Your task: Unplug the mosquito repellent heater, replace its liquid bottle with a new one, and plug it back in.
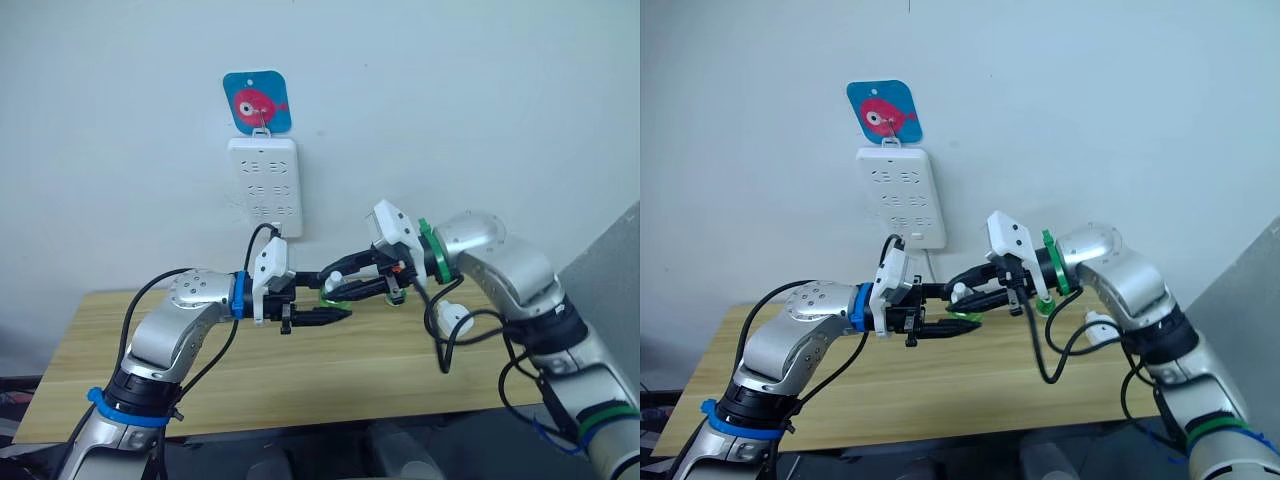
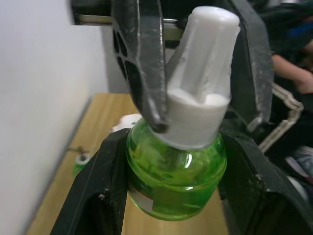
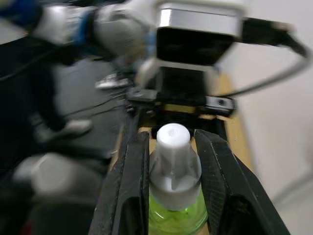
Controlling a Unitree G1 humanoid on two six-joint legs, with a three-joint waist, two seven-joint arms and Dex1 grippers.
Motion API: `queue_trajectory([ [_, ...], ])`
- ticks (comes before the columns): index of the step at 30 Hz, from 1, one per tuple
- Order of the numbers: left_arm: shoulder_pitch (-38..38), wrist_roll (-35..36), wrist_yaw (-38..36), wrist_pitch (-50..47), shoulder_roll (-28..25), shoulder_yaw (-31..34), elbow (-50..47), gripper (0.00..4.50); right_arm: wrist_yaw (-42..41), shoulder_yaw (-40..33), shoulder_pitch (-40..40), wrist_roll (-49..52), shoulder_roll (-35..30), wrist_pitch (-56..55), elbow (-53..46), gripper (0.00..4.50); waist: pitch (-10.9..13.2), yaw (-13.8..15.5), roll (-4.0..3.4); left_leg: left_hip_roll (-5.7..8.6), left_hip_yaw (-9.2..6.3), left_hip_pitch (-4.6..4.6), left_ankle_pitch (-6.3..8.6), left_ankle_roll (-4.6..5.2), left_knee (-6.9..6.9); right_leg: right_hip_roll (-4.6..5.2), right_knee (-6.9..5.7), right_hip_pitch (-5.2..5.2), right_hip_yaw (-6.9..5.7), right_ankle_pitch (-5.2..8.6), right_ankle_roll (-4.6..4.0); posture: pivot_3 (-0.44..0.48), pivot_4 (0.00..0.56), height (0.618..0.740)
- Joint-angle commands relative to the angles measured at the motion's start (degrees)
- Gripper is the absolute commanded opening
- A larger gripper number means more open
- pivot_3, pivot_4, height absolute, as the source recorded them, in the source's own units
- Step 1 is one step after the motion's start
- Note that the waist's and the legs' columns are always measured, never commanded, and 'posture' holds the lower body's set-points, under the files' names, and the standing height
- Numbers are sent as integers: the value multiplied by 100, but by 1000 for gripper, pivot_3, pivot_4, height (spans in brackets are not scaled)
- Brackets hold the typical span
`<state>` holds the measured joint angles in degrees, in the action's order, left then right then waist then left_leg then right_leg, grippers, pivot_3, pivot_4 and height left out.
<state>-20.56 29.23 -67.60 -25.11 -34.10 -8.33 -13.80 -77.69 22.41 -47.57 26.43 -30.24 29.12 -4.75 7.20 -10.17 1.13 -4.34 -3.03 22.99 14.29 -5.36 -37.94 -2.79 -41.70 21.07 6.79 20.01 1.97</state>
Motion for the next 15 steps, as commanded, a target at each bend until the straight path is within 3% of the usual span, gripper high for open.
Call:
queue_trajectory([
  [1, -39, 181, 52, -146, -110, 249, -78, 2257, -563, -46, -111, -5, -190, -91, 218, 1015, 0, 8, 0, 0, 0, 2, 0, 0, 0, 0, 1, 0, 1, 0, 0, -102, 50, 735],
  [2, -51, 187, 72, -172, -99, 254, -93, 2257, -514, -120, -106, -3, -150, -136, 258, 1015, 0, 17, 0, 0, 0, 4, 0, 0, -1, 1, 3, 1, 1, 0, 0, -104, 51, 735],
  [7, -49, 215, 190, -262, -40, 270, -164, 2257, 50, -502, 87, -38, -110, -120, 106, 2770, 0, 44, 0, 1, 0, 3, 0, 0, -2, 2, 2, 2, 1, 0, -1, -128, 53, 735],
  [15, -87, 21, 650, -69, 242, 337, 17, 2257, 1999, -1656, 1387, 291, -69, 743, -1607, 2777, 0, 53, 0, 1, 1, 9, 0, -1, 0, 2, 4, 5, 5, 0, 0, -153, 60, 735],
])
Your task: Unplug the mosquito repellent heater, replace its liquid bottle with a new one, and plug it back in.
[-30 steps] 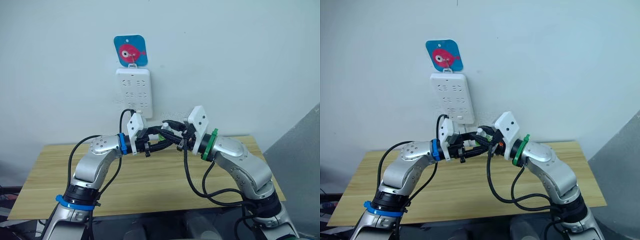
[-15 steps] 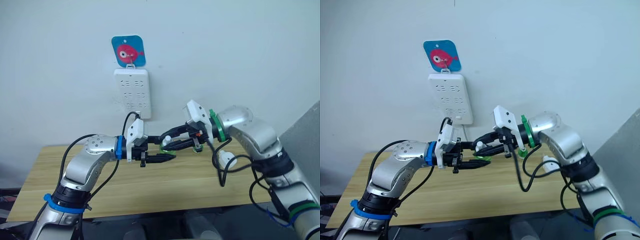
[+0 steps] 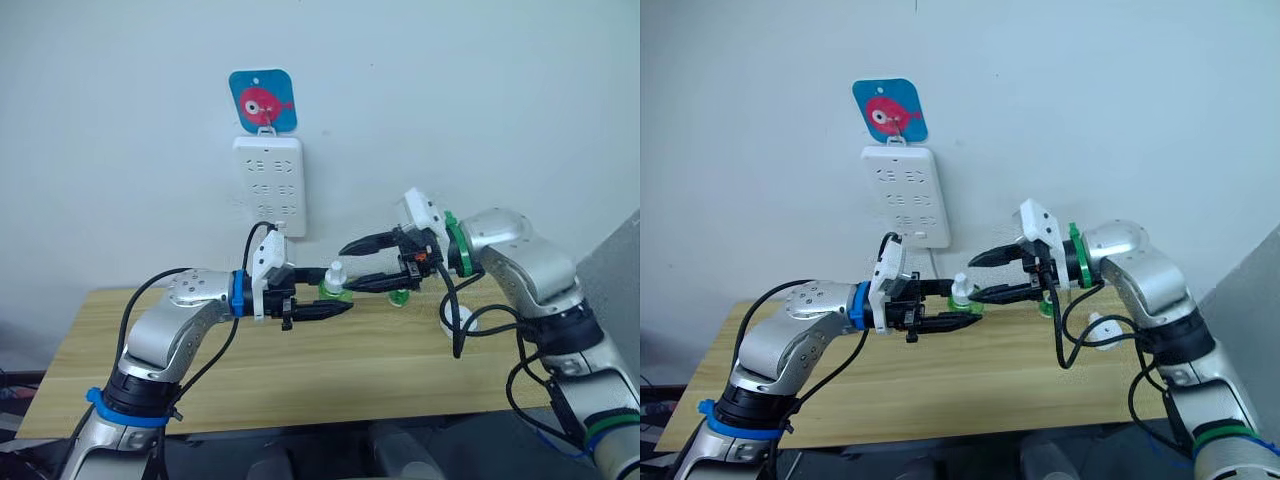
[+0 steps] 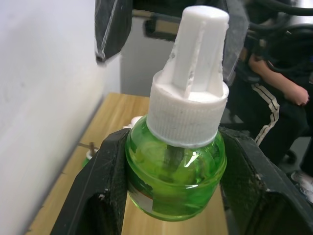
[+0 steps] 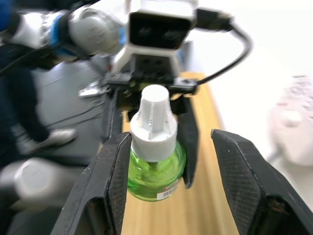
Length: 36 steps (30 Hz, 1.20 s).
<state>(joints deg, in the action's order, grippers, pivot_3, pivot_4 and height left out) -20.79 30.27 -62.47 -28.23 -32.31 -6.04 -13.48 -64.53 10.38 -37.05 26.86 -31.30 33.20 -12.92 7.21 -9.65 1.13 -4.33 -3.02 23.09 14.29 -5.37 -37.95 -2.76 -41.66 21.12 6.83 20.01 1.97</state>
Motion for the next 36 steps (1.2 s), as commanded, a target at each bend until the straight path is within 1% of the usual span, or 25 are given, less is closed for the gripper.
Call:
queue_trajectory([
  [1, -70, -124, 227, 306, 131, 115, 32, 2257, 1010, -554, 606, 316, 117, 496, -1142, 2777, 0, -1, 0, 0, 0, 0, 0, 0, 1, 0, 1, 0, 0, 0, 0, -153, 60, 735],
  [2, -89, -171, 322, 388, 215, 118, 91, 2257, 1475, -658, 928, 342, 271, 677, -1520, 2777, 0, 1, 0, 0, 1, 0, 0, 0, 1, 0, 1, 0, 1, 0, 0, -153, 60, 735],
  [4, -132, -223, 429, 479, 334, 119, 182, 2257, 2117, -707, 1450, 419, 527, 961, -2129, 2777, 0, -2, 0, -2, -1, -1, 0, 0, 2, -2, 1, -1, 1, 0, 0, -168, 63, 735],
  [7, -225, -295, 406, 590, 392, 87, 349, 2257, 2814, -503, 1869, 273, 868, 1167, -2574, 2777, 0, -54, 0, 0, 6, -1, 0, 0, 0, -2, -2, 2, 9, 1, 1, -191, 62, 735],
  [9, -293, -320, 365, 650, 405, 63, 457, 2257, 3142, -274, 1942, 69, 1052, 1104, -2602, 2777, -1, -108, 1, 0, 13, -5, -1, -1, -2, -2, -2, 0, 16, 1, 4, -196, 61, 735],
  [10, -321, -332, 333, 677, 403, 41, 498, 2257, 3265, -173, 1924, -21, 1130, 1063, -2571, 2777, -1, -134, 1, 0, 13, -6, -1, -1, -2, -2, -2, -1, 16, 11, 23, -202, 59, 735],
  [14, -361, -382, 151, 759, 354, -32, 589, 2257, 3535, 112, 1585, -346, 1326, 892, -2255, 2777, -1, -198, 0, 0, 14, -9, -1, -1, -2, -4, -2, -1, 18, 13, 27, -206, 57, 735],
  [19, -318, -409, 59, 814, 323, -65, 570, 2257, 3462, 232, 1273, -428, 1368, 735, -1872, 2777, -1, -215, 0, 0, 13, -7, -1, -1, 1, -4, -1, 0, 17, 13, 27, -202, 55, 735],
  [22, -258, -388, 71, 775, 314, -67, 428, 2257, 3244, 270, 1042, -366, 1339, 722, -1624, 2777, -1, -216, 0, 0, 12, -6, -1, 0, 2, -4, 0, 1, 16, 8, 17, -192, 53, 735],
  [23, -240, -379, 74, 759, 310, -65, 387, 2257, 3127, 263, 997, -355, 1255, 714, -1565, 2777, -1, -217, 0, 0, 12, -6, 0, 0, 2, -4, 1, 2, 17, 1, 4, -178, 53, 735],
  [26, -204, -363, 87, 732, 302, -49, 336, 2257, 2807, 112, 946, -233, 977, 718, -1504, 2777, -1, -200, 0, 0, 11, -4, 0, 0, 3, -4, 2, 3, 15, 0, 4, -173, 55, 735],
  [30, -153, -354, 83, 721, 280, -22, 308, 2257, 2272, -212, 914, 152, 458, 812, -1502, 2777, -1, -160, 1, 1, 11, -3, 0, 0, 2, -3, 2, 1, 15, 0, 4, -173, 55, 735],
  [34, -132, -372, 61, 761, 269, -11, 371, 2257, 1555, -478, 897, 393, -281, 751, -1441, 2777, -1, -155, 1, 3, 12, -4, 0, 0, 1, -3, 3, 0, 16, 1, 5, -175, 59, 735],
  [36, -124, -378, 48, 776, 266, -7, 388, 2257, 1404, -559, 889, 514, -452, 783, -1428, 2777, 0, -156, 1, 5, 13, -4, 0, 1, 0, -3, 4, 0, 17, 1, 5, -175, 59, 735],
])
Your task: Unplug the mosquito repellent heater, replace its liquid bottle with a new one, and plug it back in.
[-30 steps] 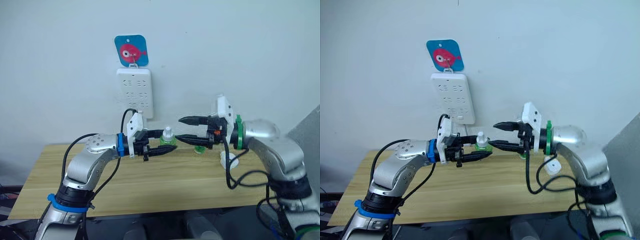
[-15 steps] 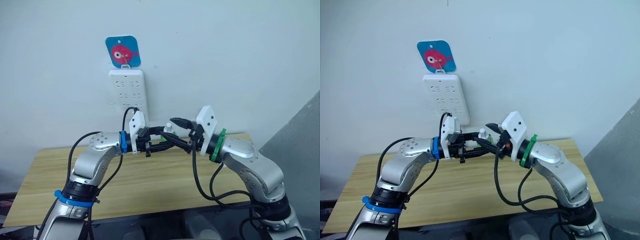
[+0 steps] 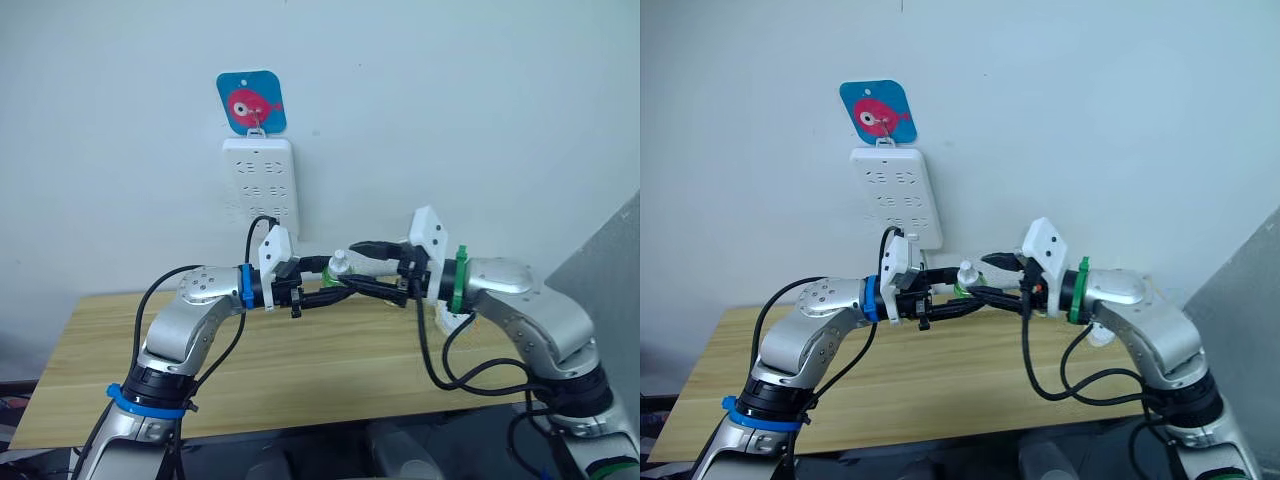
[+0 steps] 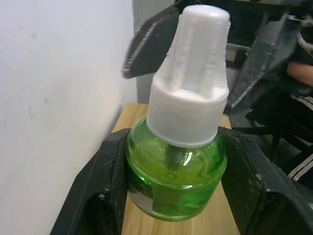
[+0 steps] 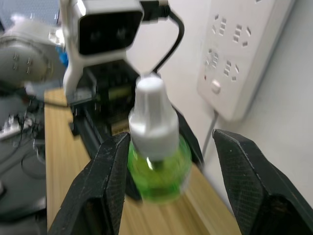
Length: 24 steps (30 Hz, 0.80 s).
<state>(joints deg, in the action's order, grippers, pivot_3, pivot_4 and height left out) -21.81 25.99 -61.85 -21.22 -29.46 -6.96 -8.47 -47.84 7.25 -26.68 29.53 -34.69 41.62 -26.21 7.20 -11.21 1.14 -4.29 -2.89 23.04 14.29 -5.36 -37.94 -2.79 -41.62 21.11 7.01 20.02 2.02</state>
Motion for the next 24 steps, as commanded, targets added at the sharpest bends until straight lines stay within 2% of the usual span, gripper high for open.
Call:
queue_trajectory([
  [1, -22, 50, -17, 77, -20, 84, -106, 2257, -357, -268, -140, 321, -190, -20, -115, 2777, 0, -5, 0, 0, 0, -1, 0, 0, 1, 0, 0, 0, 0, 1, 1, -175, 59, 735],
  [6, -7, 86, -48, 60, -35, 95, -120, 2257, -187, -103, -144, 531, 29, 144, -360, 2777, 0, -23, 0, -2, -1, -2, 1, 1, 3, -3, 0, 1, 1, 0, 1, -176, 59, 735],
  [13, 1, 115, -103, 24, -60, 50, -180, 2257, 386, 596, -350, 21, 835, 11, -182, 2777, 0, -9, 0, -2, -1, -1, 0, 0, 1, -2, 0, 1, 2, 2, 4, -177, 59, 735],
  [18, 4, 145, -89, -38, -51, 34, -270, 2257, 665, 822, -627, -258, 1285, -38, 155, 2777, 0, -9, 0, -2, -3, -1, 0, 0, 2, -2, 0, 2, 0, 1, 1, -172, 59, 735],
  [21, 10, 152, -82, -77, -44, 15, -333, 2257, 689, 808, -679, -316, 1363, -63, 278, 2777, 0, -5, 0, -2, -3, 0, 0, 0, 2, -1, 0, 2, 0, -1, -1, -164, 58, 735],
  [24, 33, 167, -62, -111, -49, 27, -380, 2257, 497, 621, -639, -240, 1139, -34, 307, 2777, 0, 4, 0, -2, -3, 0, 0, 0, 2, -1, 0, 2, -1, -1, -1, -161, 58, 735],
])
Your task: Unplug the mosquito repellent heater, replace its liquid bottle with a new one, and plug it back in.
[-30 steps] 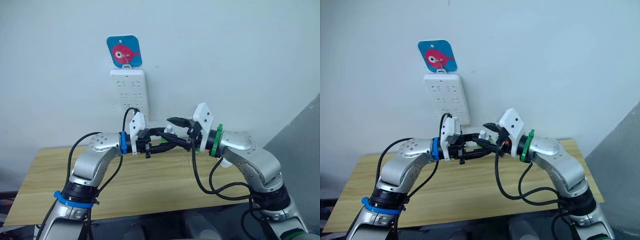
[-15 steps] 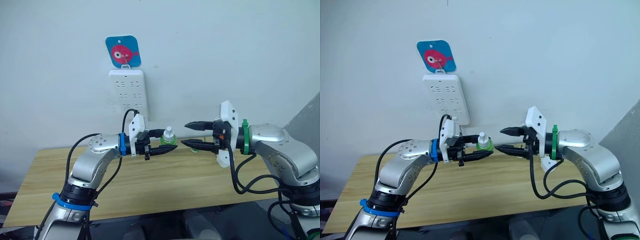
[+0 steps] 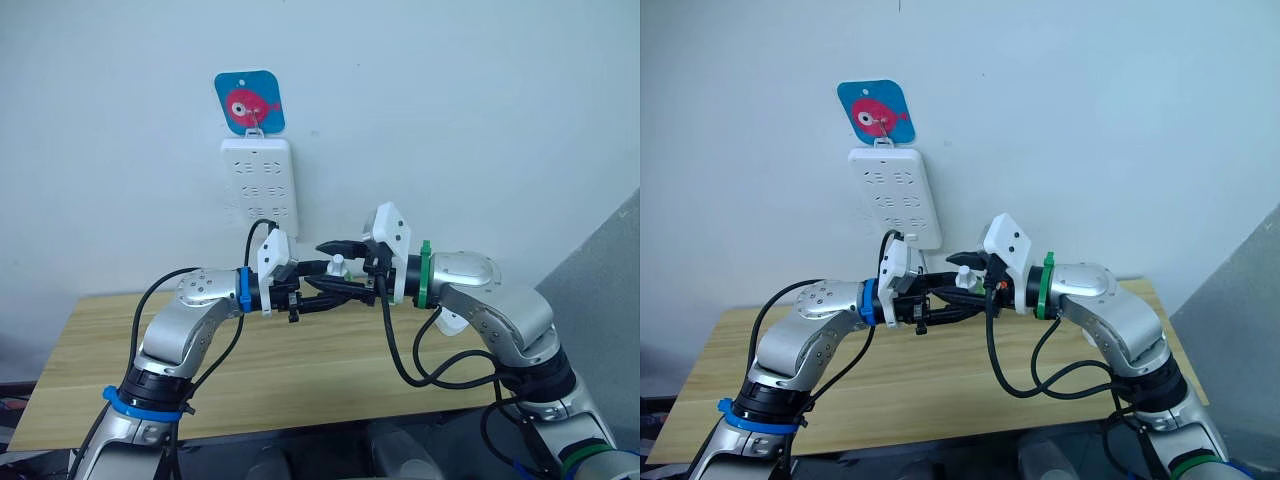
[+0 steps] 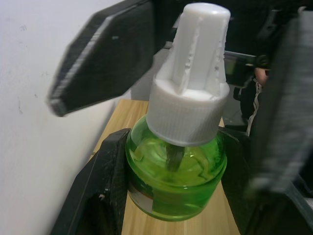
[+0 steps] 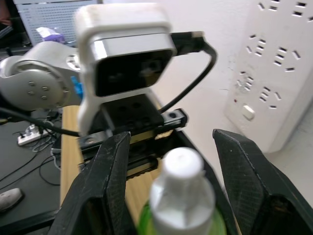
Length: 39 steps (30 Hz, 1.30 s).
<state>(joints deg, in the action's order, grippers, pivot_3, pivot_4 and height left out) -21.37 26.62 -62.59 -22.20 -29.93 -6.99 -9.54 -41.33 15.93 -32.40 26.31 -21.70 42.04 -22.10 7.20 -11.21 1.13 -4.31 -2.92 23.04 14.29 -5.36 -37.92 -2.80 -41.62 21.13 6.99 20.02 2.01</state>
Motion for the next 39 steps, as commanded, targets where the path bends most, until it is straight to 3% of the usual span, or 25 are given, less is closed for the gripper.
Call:
queue_trajectory([
  [1, -3, 109, 15, -21, -8, 39, -282, 2257, -231, -334, -54, 139, -259, -50, -108, 2777, 0, 8, 0, 0, 0, 0, 0, 0, 0, 0, 0, 0, 0, 0, 0, -161, 58, 735],
  [10, 68, 107, 21, -25, -42, 84, -304, 2257, -1206, -1204, 37, 1011, -1564, 433, -173, 2777, 0, 9, 0, 2, 2, 0, 0, 1, 0, 1, 2, -1, 2, 0, 1, -166, 57, 735],
  [15, 64, 104, -11, -12, -52, 95, -277, 2257, -1577, -1266, 180, 1352, -2038, 640, -416, 2777, 0, 2, 0, 2, 2, 1, 1, 2, 5, 1, 9, -2, 0, 1, 1, -172, 56, 735],
  [24, 16, 84, -56, -39, -59, 74, -278, 2257, -597, -923, -135, 1262, -997, 713, -541, 2777, 0, -6, 0, 1, 5, 1, 1, 1, 2, 0, 10, -1, 6, 12, 21, -172, 57, 735],
  [31, 10, 67, -33, -66, -25, 31, -315, 2257, -540, -658, -272, 1191, -637, 635, -377, 2777, 0, 0, 0, 1, -1, 9, 1, 2, 6, 2, 23, 0, -2, 0, 0, -164, 61, 735],
  [34, 38, 65, -33, -58, -31, 36, -327, 2257, -578, -607, -282, 1171, -637, 601, -336, 2203, 0, 4, 0, 1, -1, 10, 1, 2, 5, 2, 25, 0, -2, 0, 0, -162, 60, 735],
  [39, 83, 59, -36, -52, -57, 58, -338, 2257, -686, -646, -288, 1212, -630, 542, -357, 412, 0, 7, 0, 1, -2, 9, 1, 2, 5, 1, 25, -1, -2, 0, 0, -159, 62, 735],
])
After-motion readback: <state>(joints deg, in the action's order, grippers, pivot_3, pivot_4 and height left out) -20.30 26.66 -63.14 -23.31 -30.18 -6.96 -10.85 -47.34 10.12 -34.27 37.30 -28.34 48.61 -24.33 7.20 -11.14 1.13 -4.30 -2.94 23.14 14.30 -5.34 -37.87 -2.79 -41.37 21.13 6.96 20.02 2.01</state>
